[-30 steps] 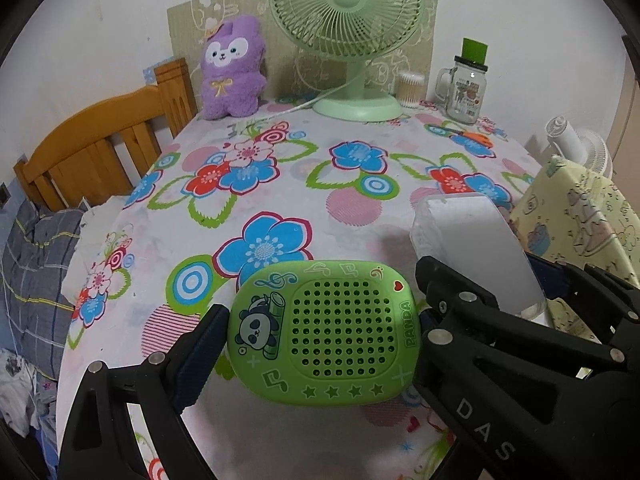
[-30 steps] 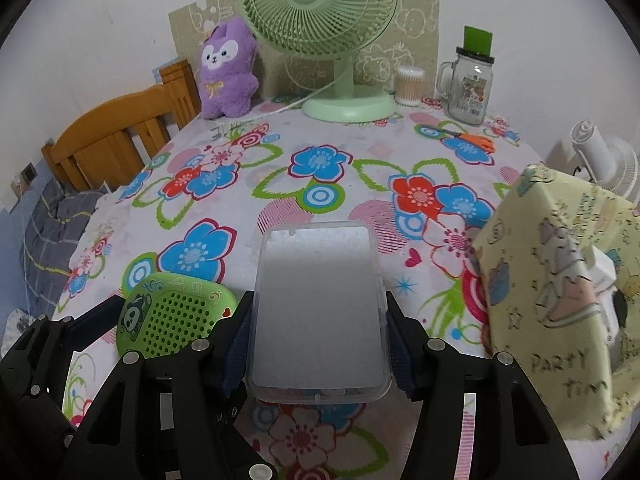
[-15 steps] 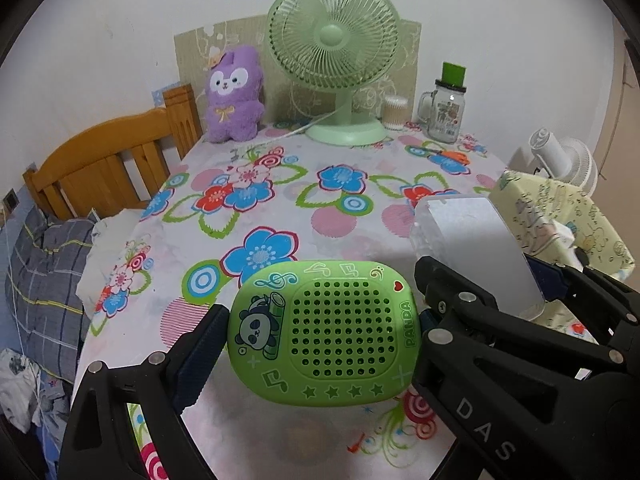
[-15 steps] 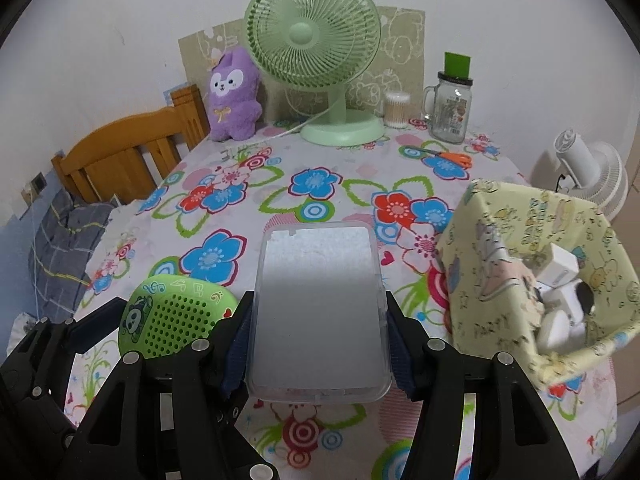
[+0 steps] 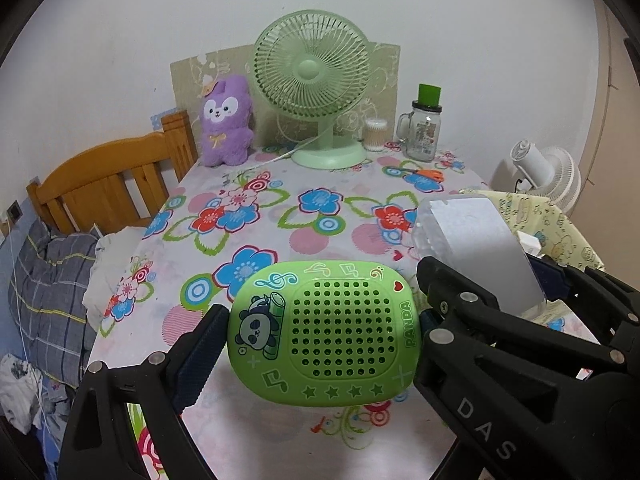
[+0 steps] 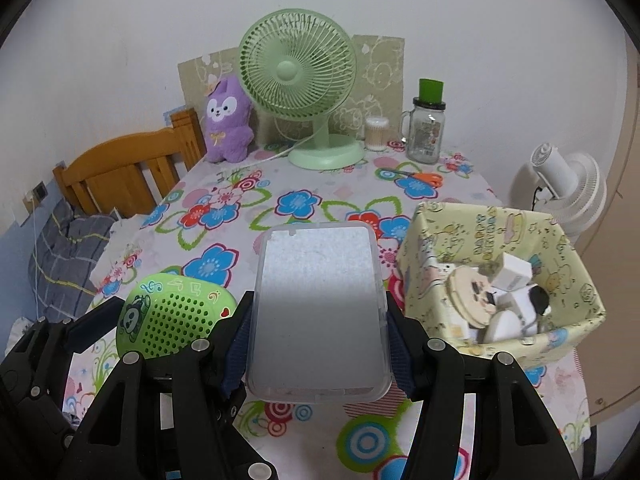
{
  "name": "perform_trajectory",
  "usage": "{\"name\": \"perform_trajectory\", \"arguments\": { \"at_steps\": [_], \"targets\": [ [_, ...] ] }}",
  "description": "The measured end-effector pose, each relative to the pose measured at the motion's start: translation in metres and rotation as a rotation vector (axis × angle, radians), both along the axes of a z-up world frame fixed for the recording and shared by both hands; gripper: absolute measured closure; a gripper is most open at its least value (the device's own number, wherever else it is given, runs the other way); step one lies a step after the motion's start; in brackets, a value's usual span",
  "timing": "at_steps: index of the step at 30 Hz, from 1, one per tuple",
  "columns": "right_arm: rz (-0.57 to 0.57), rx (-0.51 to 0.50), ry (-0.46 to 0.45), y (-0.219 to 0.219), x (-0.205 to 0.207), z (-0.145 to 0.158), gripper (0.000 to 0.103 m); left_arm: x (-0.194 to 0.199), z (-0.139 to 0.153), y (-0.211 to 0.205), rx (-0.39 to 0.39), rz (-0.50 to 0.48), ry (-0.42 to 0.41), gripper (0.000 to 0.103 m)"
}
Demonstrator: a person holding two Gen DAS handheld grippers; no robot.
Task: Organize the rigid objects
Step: 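Carry the green speaker with the left gripper while the right gripper carries the white box to the yellow box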
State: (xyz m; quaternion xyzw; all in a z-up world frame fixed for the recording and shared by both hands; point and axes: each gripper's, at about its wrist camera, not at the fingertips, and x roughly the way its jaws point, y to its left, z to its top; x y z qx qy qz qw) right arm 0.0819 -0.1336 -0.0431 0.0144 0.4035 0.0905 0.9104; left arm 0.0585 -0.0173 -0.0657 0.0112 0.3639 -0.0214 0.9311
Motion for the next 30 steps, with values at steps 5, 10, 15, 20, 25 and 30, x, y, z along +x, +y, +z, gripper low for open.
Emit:
{"name": "perform_trajectory", "arguments": {
  "at_steps": [5,10,15,20,25,30],
  "targets": [
    [-0.009,-0.014,-0.017,-0.015,-0.004,0.008,0.041,-0.004,0.007,-0.016,-0.007,-0.012,-0.017,0.008],
    [-0.038,-0.023,-0.032,-0.035,-0.006,0.013,0.041,-0.003,0.011,-0.034,-0.006,-0.040,-0.031,0.008],
    [-0.077,-0.043,-0.044,-0.056,-0.006,0.017,0.041,0.001,0.015,-0.056,-0.019,-0.075,-0.043,0.008],
    [-0.111,-0.051,-0.047,-0.076,-0.003,0.017,0.041,0.006,0.017,-0.077,-0.018,-0.116,-0.046,0.008],
    [-0.136,-0.053,-0.044,-0.092,0.002,0.016,0.041,0.014,0.016,-0.094,-0.016,-0.143,-0.043,0.008],
    [-0.153,-0.055,-0.038,-0.104,0.009,0.012,0.041,0.022,0.014,-0.108,-0.016,-0.159,-0.036,0.008]
  ]
}}
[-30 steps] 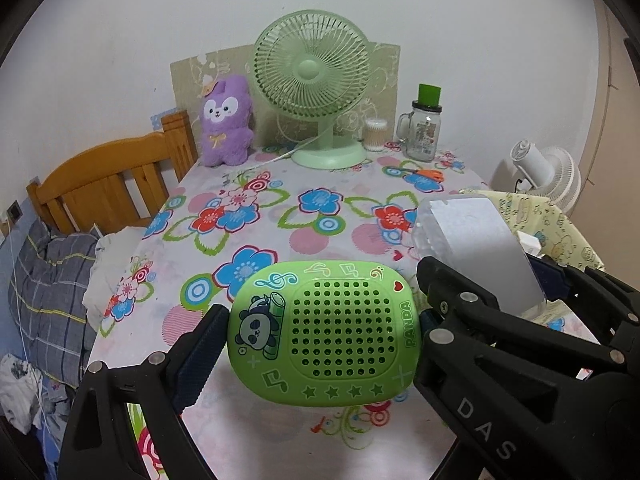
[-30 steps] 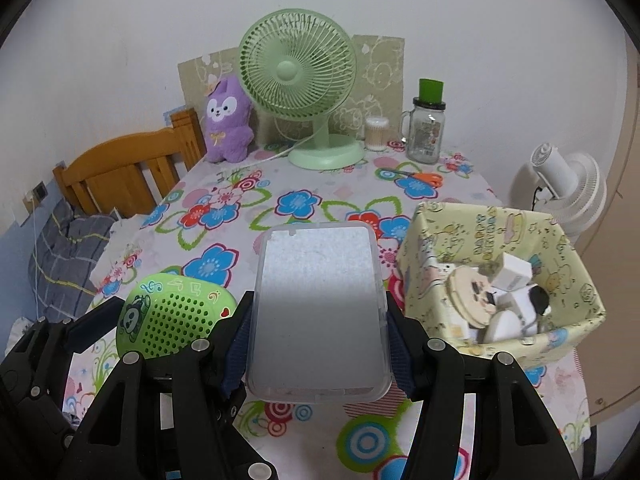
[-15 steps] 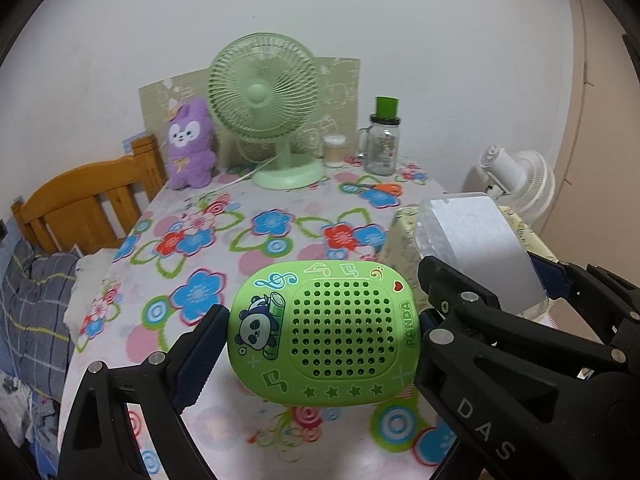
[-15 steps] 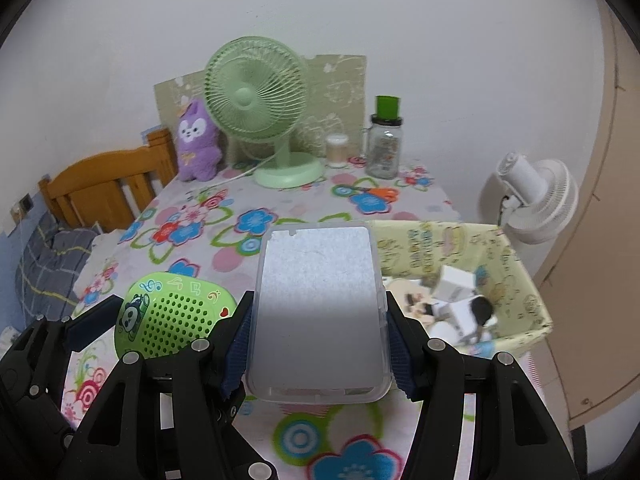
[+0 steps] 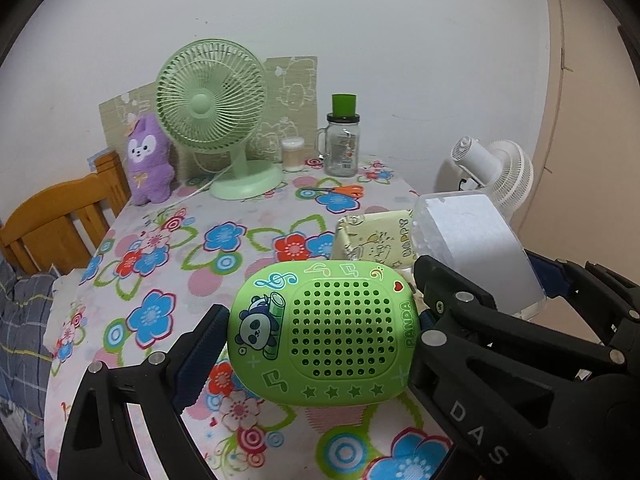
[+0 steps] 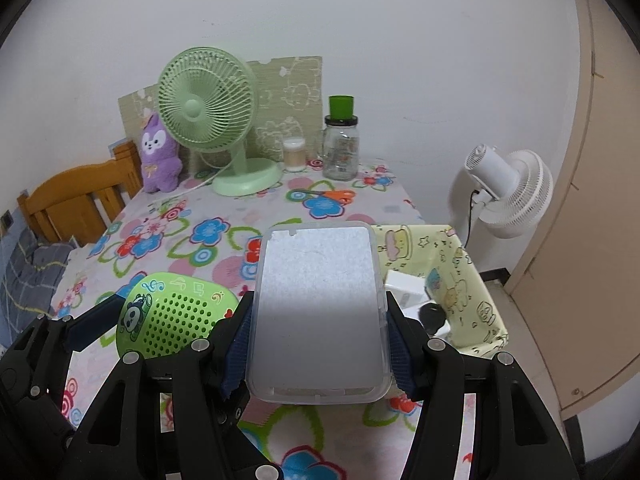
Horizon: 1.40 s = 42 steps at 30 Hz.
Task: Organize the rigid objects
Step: 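Carry the green speaker with the left gripper while the right gripper carries the white box to the yellow box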
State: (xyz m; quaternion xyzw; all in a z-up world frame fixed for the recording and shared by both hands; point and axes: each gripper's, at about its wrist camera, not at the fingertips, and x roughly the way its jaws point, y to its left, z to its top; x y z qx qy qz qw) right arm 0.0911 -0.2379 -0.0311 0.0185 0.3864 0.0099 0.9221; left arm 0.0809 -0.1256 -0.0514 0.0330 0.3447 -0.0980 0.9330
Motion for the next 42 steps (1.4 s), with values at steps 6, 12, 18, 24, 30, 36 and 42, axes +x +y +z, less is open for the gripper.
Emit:
{"name": "perform_trajectory", "arguments": {
  "at_steps": [6,12,18,24,30,36,42],
  "targets": [
    [-0.017,0.003,0.007,-0.014,0.009,-0.004,0.041,0.009,-0.002,-0.014,0.005,-0.013,0.005,0.008],
    [-0.029,0.007,0.022,-0.031,0.018,-0.013,0.041,0.020,-0.009,-0.032,0.021,-0.039,0.020,0.008],
    [-0.035,0.042,0.062,-0.049,0.032,-0.028,0.041,0.033,-0.018,-0.049,0.046,-0.056,0.042,0.008],
    [-0.034,0.088,0.096,-0.060,0.044,-0.046,0.041,0.045,-0.030,-0.058,0.070,-0.054,0.071,0.008],
    [-0.031,0.131,0.107,-0.067,0.052,-0.054,0.036,0.049,-0.030,-0.062,0.102,-0.045,0.063,0.008],
    [-0.016,0.115,0.104,-0.072,0.051,-0.048,0.029,0.054,-0.029,-0.069,0.090,-0.047,0.084,0.008],
    [-0.037,0.099,0.094,-0.089,0.050,-0.042,0.028,0.056,-0.025,-0.085,0.083,-0.082,0.087,0.008]
  ]
}}
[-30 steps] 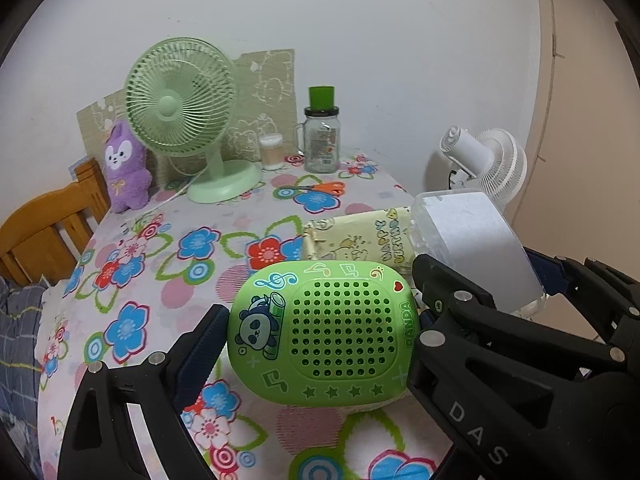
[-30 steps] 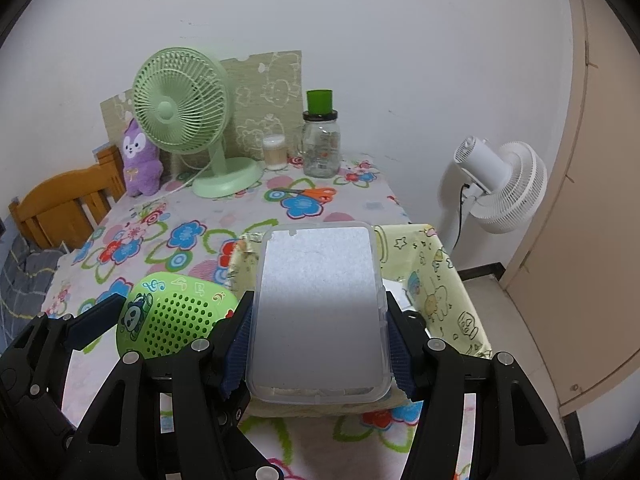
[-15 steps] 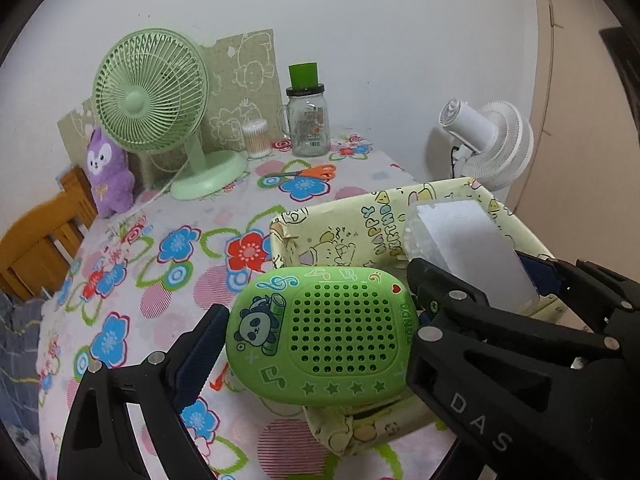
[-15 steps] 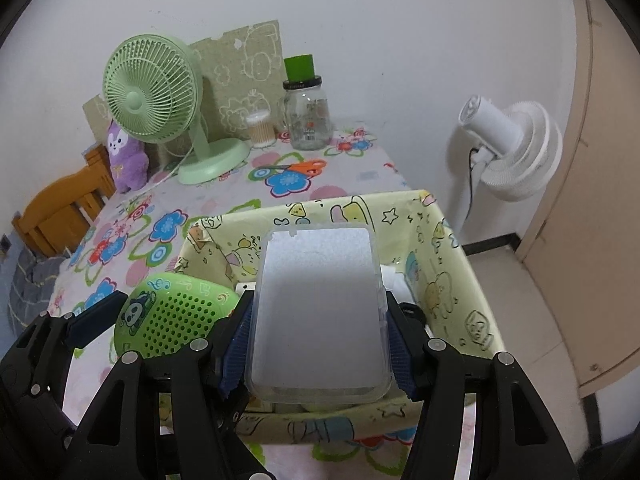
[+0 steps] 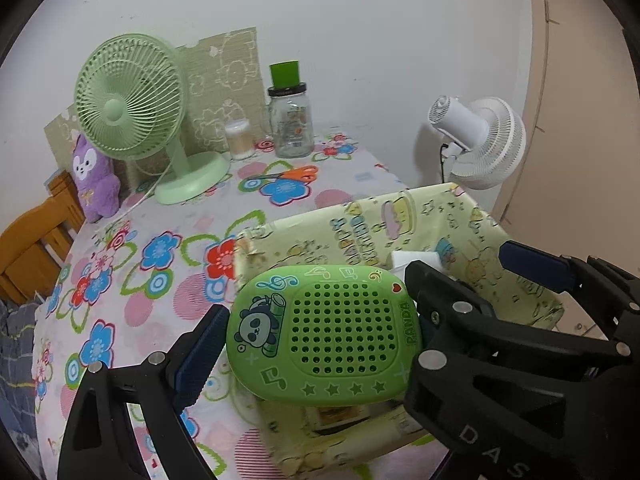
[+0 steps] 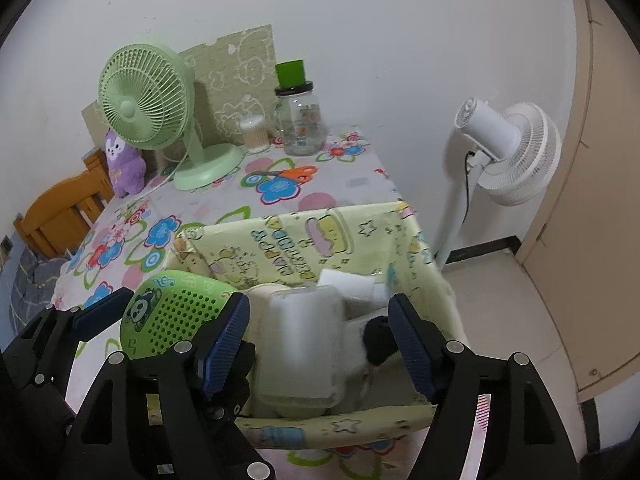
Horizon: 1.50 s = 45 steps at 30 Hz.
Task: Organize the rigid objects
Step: 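Carry the green speaker with the left gripper while the right gripper carries the white box to the yellow box, then lower and open the left gripper in the yellow box while the right gripper releases the white box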
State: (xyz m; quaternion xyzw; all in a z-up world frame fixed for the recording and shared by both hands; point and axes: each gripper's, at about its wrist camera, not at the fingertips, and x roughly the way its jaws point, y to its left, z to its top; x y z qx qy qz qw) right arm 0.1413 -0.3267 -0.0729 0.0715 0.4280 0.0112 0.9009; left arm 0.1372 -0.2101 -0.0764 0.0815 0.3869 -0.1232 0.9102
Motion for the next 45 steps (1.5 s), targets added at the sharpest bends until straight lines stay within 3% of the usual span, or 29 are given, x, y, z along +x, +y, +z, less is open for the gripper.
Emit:
{"name": "perform_trajectory", "arguments": {
  "at_steps": [8,19,32,45],
  "targets": [
    [-0.025,-0.026,-0.013,-0.019,-0.003,0.003,0.028,0.006,-0.003,-0.022,-0.005,-0.038,0.016,0.008],
    [-0.021,-0.047,-0.013,-0.024,0.003,-0.009,0.028,0.020,-0.023,-0.029,0.020,-0.031,0.098,0.008],
    [-0.024,-0.019,0.016,-0.031,0.008,-0.019,0.027,0.021,-0.025,-0.034,0.041,-0.025,0.087,0.004],
    [-0.035,-0.041,-0.012,-0.022,-0.009,-0.004,0.027,0.001,-0.009,-0.022,0.041,-0.032,0.047,0.003]
  ]
}}
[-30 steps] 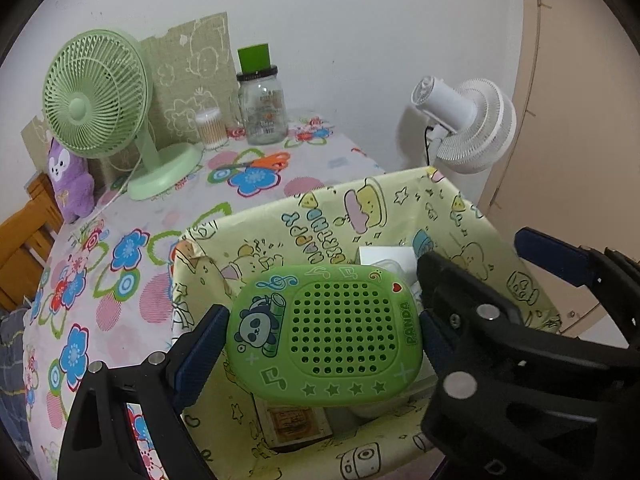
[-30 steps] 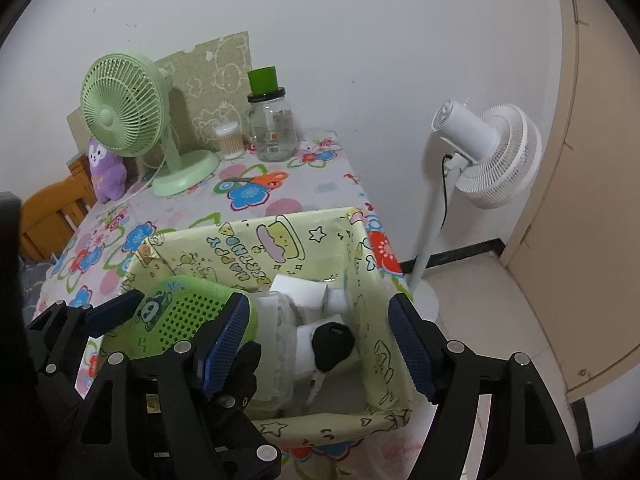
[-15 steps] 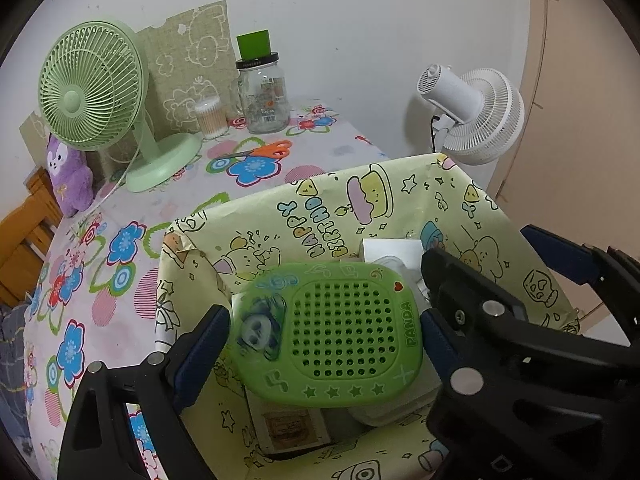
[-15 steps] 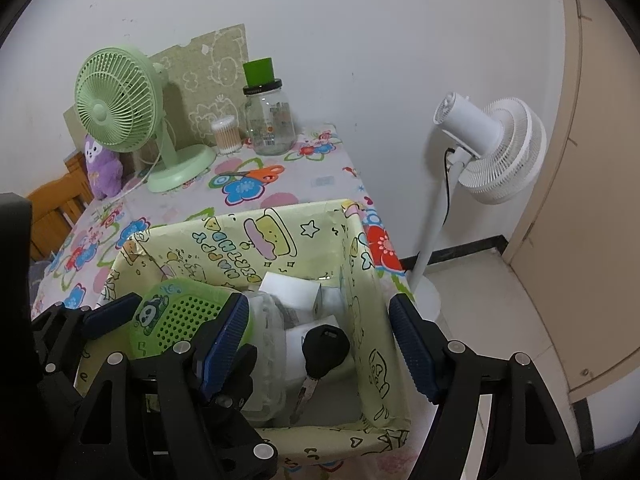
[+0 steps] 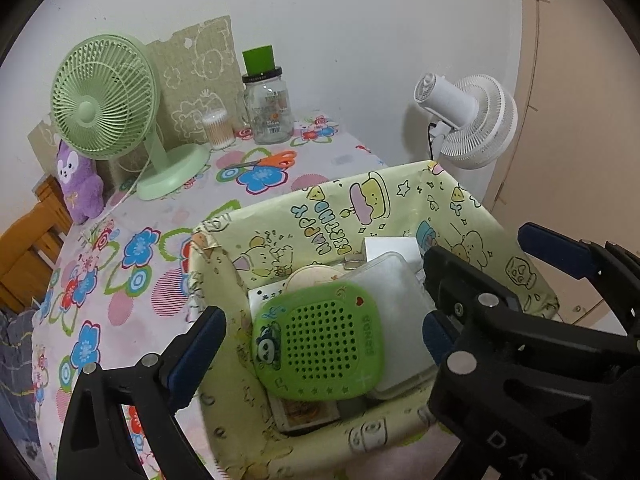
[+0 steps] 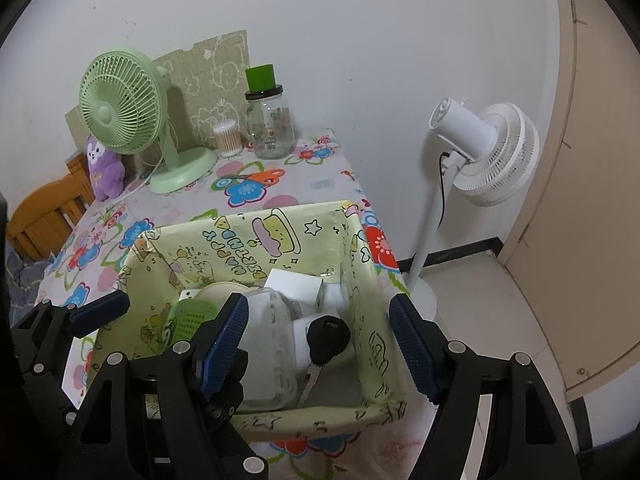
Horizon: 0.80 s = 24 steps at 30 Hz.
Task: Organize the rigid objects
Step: 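Lower and open the left gripper in the yellow box while the right gripper releases the white box, then withdraw both grippers up and away from the yellow box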
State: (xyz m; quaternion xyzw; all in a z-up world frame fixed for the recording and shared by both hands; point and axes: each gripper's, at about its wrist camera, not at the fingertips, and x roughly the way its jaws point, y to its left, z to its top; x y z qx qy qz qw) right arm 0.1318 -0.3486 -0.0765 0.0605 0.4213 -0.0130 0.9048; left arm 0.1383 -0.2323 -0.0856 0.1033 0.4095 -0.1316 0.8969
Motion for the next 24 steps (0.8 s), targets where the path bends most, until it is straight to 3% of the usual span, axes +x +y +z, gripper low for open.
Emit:
{"name": "perform_trajectory", "arguments": {
  "at_steps": [24],
  "targets": [
    [0.041,-0.010,-0.064,0.062,-0.032,0.033,0.022,-0.036,0.026,0.078,-0.051,0.073,-0.082,0.001]
  ]
}}
